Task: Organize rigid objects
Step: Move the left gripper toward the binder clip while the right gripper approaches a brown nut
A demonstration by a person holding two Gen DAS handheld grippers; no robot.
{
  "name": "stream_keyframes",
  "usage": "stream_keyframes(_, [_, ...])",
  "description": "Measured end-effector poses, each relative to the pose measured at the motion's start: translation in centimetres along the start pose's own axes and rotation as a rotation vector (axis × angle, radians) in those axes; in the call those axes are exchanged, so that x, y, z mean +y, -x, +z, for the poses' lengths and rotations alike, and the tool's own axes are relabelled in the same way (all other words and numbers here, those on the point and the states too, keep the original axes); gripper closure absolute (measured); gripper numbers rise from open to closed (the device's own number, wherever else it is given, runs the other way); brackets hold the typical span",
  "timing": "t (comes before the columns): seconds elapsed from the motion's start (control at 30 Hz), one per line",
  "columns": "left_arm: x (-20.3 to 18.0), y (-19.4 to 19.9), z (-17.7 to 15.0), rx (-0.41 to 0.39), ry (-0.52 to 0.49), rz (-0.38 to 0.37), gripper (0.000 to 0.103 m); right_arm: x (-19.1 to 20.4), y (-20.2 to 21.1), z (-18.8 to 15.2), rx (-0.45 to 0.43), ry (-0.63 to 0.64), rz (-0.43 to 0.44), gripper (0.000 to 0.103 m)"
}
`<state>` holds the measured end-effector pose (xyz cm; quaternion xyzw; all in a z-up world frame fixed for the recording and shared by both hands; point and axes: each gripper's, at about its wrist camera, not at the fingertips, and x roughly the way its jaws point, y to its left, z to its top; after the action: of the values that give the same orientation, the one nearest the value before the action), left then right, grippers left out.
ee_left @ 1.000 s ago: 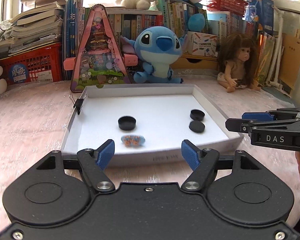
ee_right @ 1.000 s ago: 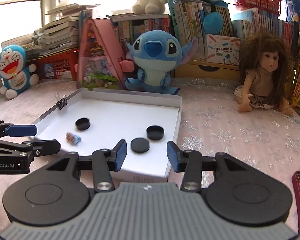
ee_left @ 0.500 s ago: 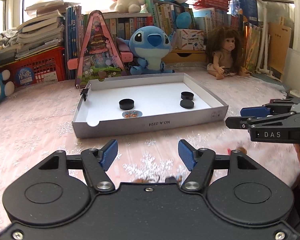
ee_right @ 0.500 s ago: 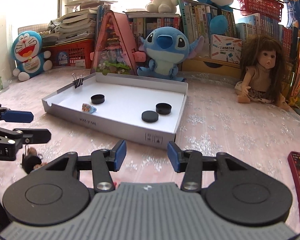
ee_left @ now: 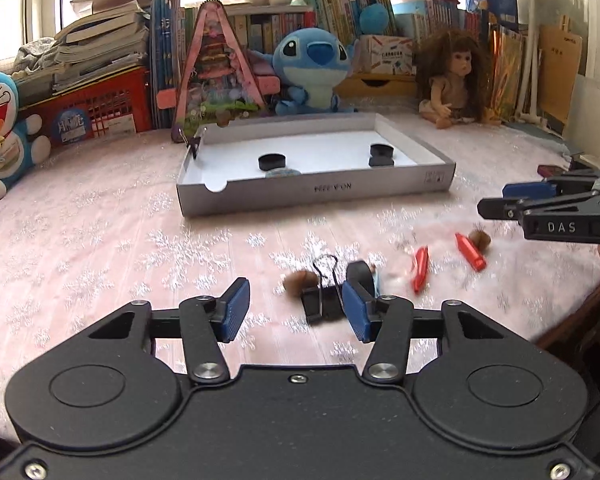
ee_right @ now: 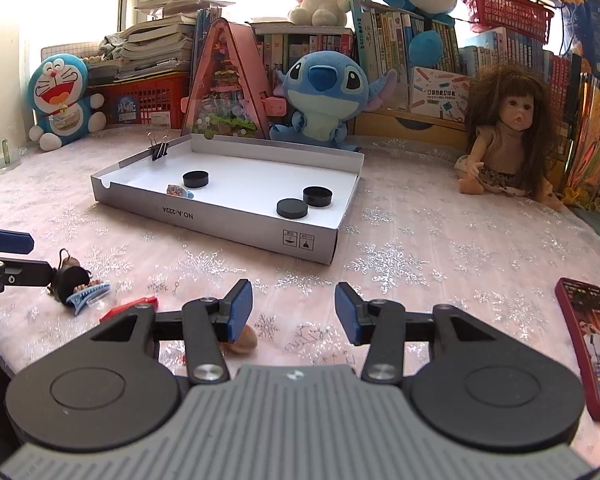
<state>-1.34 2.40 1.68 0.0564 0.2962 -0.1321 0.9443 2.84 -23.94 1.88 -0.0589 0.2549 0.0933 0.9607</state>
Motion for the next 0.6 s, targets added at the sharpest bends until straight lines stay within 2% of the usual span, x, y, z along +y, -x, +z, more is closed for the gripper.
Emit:
stream_keyframes(0.33, [-1.4, -1.6, -0.6, 0.023, 0.009, 0.008, 0.058, 0.6, 0.6, -1.2, 0.002, 0.037, -0.019, 0.041])
stream_keyframes(0.53, [-1.9, -2.3, -0.4, 0.012, 0.016, 0.015, 0.069, 0.9, 0.7, -1.7, 0.0, 0.052, -0.026, 0.041])
stream_keyframes(0.6, [-2.0, -2.4, -0.4, 0.009, 0.02, 0.015, 0.071, 1.0, 0.7, -1.7, -0.002, 0.058, -0.026, 0.046])
